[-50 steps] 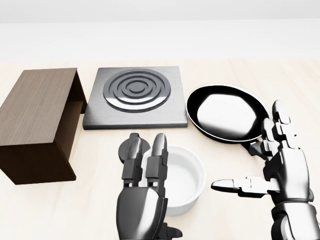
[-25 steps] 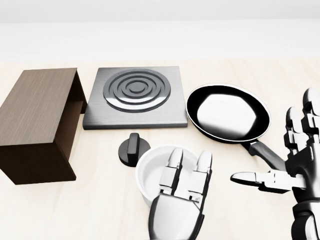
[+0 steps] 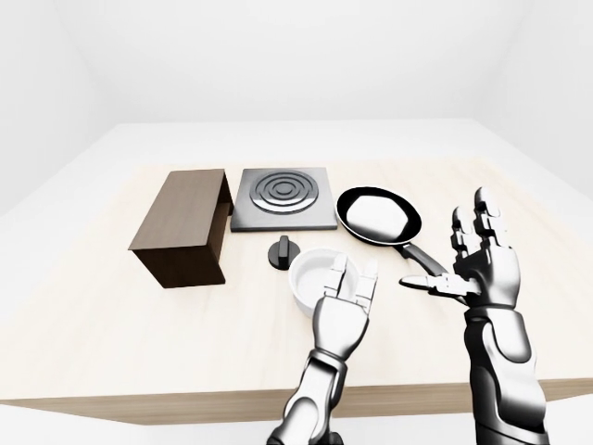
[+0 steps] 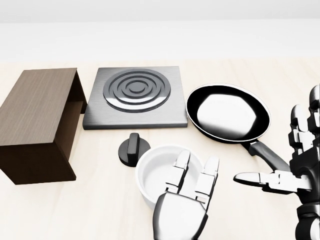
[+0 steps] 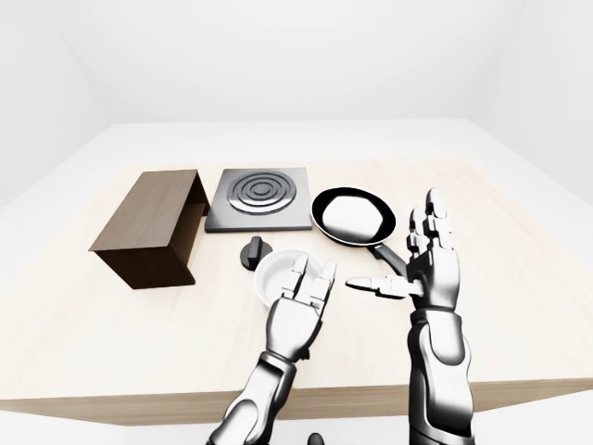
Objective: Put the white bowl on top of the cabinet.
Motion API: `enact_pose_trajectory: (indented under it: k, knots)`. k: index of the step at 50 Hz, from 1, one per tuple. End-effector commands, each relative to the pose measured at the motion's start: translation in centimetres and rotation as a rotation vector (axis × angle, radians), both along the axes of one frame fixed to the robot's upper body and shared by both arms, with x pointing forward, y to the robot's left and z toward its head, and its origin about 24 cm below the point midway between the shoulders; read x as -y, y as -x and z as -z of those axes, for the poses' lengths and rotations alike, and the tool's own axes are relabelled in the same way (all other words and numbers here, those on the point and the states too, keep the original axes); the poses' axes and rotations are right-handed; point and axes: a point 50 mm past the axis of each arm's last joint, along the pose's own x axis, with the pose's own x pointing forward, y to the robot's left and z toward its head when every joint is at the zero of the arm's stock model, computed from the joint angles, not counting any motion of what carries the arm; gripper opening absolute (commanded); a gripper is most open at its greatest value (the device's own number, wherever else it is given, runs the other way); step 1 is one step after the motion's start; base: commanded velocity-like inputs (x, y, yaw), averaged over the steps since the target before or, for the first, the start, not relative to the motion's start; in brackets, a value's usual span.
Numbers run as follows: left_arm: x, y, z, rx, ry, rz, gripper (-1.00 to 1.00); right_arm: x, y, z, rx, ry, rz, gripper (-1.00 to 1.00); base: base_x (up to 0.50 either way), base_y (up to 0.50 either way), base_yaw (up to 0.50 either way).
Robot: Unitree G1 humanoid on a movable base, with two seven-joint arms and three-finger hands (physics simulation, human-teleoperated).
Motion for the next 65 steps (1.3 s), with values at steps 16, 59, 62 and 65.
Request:
enact_pose_trajectory:
  k: [16,59,62,65]
  knots:
    - [-2.8,-4.7,-0.2,-0.034,-0.013,-0.127,1.00,-0.7,-0.3,0.8,-0.037,0.010,-0.021,1.00,0.00,0.00,0.00]
    - [-3.1,-5.9,4.0,-0.172,-0.051,-0.157,-1.00,-0.7,-0.2,0.6,-0.028,0.011,-0.018,1.00,0.00,0.00,0.00]
    - [-3.1,-5.8,3.9,-0.169,-0.052,-0.153,-1.00,-0.7,-0.2,0.6,-0.028,0.011,-0.019,1.00,0.00,0.00,0.00]
    - [-3.0,-5.8,3.9,-0.168,-0.053,-0.152,-1.00,-0.7,-0.2,0.6,-0.028,0.010,-0.018,1.00,0.00,0.00,0.00]
